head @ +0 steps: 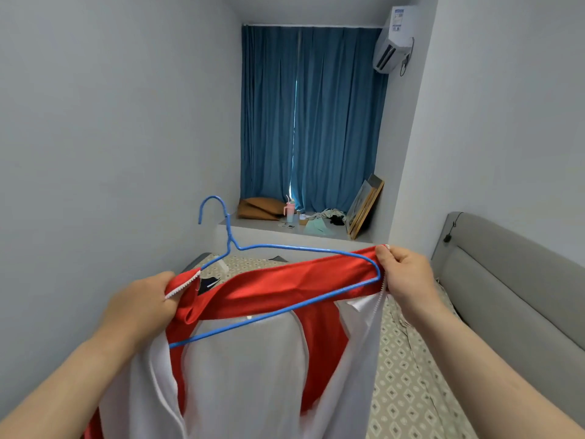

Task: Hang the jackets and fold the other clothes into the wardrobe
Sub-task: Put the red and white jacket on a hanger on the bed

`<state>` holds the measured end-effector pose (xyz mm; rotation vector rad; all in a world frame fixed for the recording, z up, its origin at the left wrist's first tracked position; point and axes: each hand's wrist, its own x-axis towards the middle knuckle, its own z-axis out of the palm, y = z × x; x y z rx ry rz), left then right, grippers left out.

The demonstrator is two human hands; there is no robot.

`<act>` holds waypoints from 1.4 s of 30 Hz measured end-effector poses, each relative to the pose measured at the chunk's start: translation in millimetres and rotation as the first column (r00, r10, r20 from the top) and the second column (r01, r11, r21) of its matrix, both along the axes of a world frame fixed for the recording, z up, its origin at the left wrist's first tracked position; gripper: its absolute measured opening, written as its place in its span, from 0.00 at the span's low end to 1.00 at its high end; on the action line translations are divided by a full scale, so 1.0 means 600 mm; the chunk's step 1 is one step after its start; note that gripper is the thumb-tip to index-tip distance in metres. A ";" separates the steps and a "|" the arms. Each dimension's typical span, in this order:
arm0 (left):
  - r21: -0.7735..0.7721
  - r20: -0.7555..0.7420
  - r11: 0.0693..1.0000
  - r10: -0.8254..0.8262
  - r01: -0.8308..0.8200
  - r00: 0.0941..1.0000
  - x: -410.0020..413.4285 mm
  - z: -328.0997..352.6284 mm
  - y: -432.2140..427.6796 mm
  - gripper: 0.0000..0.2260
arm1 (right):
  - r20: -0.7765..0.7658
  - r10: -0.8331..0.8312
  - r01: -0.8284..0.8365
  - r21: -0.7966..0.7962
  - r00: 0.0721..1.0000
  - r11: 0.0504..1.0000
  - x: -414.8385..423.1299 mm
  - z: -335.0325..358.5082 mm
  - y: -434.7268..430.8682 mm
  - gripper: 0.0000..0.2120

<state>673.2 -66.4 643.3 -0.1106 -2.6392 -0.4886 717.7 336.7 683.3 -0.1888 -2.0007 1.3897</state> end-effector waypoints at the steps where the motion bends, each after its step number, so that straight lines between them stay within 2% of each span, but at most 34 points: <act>1: -0.018 0.004 1.000 0.007 -0.007 1.000 -0.003 -0.004 -0.008 0.06 | 0.059 0.059 -0.054 -0.091 0.997 0.994 -0.001 -0.001 0.004 0.16; 3: -0.016 0.016 1.000 -0.009 0.009 1.000 -0.004 -0.015 -0.016 0.10 | 0.176 0.160 -0.135 -0.146 0.971 0.980 0.000 -0.007 0.001 0.17; 6: -0.002 0.021 1.000 -0.028 0.028 0.999 -0.002 -0.028 -0.016 0.16 | 0.271 0.302 -0.238 -0.243 0.914 0.940 0.004 -0.008 -0.014 0.20; 8: -0.005 0.028 1.000 -0.017 0.017 0.999 -0.003 -0.032 -0.017 0.16 | 0.287 0.401 -0.310 -0.312 0.870 0.898 0.011 -0.005 -0.018 0.20; 11: 0.009 0.046 1.000 -0.012 0.011 0.999 -0.001 -0.030 -0.020 0.19 | 0.273 0.503 -0.408 -0.336 0.820 0.849 0.016 -0.005 -0.021 0.17; 13: 0.101 0.079 0.994 -0.046 0.038 0.996 0.004 -0.022 -0.021 0.24 | 0.251 0.555 -0.438 -0.400 0.793 0.805 0.017 -0.005 -0.022 0.10; 15: 0.265 0.089 0.960 -0.119 0.091 0.989 0.011 -0.011 -0.020 0.26 | 0.247 0.555 -0.427 -0.423 0.794 0.799 0.013 -0.009 -0.020 0.09; 17: 0.376 0.071 0.916 -0.182 0.143 0.981 0.015 -0.003 -0.015 0.22 | 0.298 0.454 -0.366 -0.307 0.840 0.879 0.005 -0.017 -0.019 0.09; 19: 0.395 0.083 0.900 -0.234 0.184 0.969 0.019 0.001 -0.004 0.18 | 0.342 0.222 -0.239 0.008 0.913 0.971 -0.004 -0.027 -0.022 0.10; 21: 0.359 0.091 0.908 -0.265 0.217 0.960 0.020 0.001 0.006 0.13 | 0.312 0.004 -0.104 0.305 0.950 0.947 -0.012 -0.031 -0.029 0.12; 22: 0.327 0.089 0.917 -0.273 0.231 0.958 0.020 0.002 0.010 0.12 | 0.286 -0.062 -0.056 0.387 0.956 0.920 -0.014 -0.031 -0.032 0.13; 24: 0.261 0.090 0.931 -0.286 0.255 0.954 0.019 0.004 0.012 0.09 | 0.249 -0.128 -0.003 0.469 0.960 0.883 -0.017 -0.030 -0.039 0.14; 26: 0.198 0.062 0.937 -0.306 0.289 0.950 0.023 0.008 0.012 0.11 | 0.250 -0.139 0.003 0.476 0.958 0.879 -0.021 -0.030 -0.042 0.13; 30: 0.097 -0.017 0.927 -0.361 0.361 0.932 0.031 0.022 0.015 0.09 | 0.245 -0.137 0.025 0.413 0.960 0.910 -0.022 -0.032 -0.045 0.12; 33: 0.058 -0.013 0.926 -0.373 0.373 0.928 0.033 0.029 0.017 0.06 | 0.137 -0.167 0.099 0.402 0.976 0.910 -0.019 -0.033 -0.047 0.10; 36: 0.043 -0.010 0.914 -0.403 0.403 0.915 0.038 0.027 0.021 0.08 | 0.088 -0.184 0.139 0.374 0.979 0.917 -0.019 -0.026 -0.052 0.13; 37: 0.047 -0.009 0.911 -0.410 0.410 0.912 0.042 0.028 0.023 0.07 | 0.092 -0.176 0.140 0.309 0.980 0.941 -0.020 -0.022 -0.051 0.13; 39: 0.086 -0.019 0.904 -0.419 0.419 0.908 0.050 0.036 0.023 0.08 | 0.103 -0.138 0.138 0.004 0.985 0.990 -0.026 -0.008 -0.037 0.12; 41: 0.114 -0.041 0.904 -0.410 0.412 0.911 0.055 0.040 0.018 0.12 | 0.110 -0.054 0.087 -0.316 0.992 0.945 -0.028 0.008 -0.018 0.12; 42: 0.106 -0.039 0.908 -0.404 0.406 0.914 0.057 0.039 0.015 0.12 | 0.121 -0.014 0.058 -0.369 0.993 0.928 -0.026 0.013 -0.010 0.12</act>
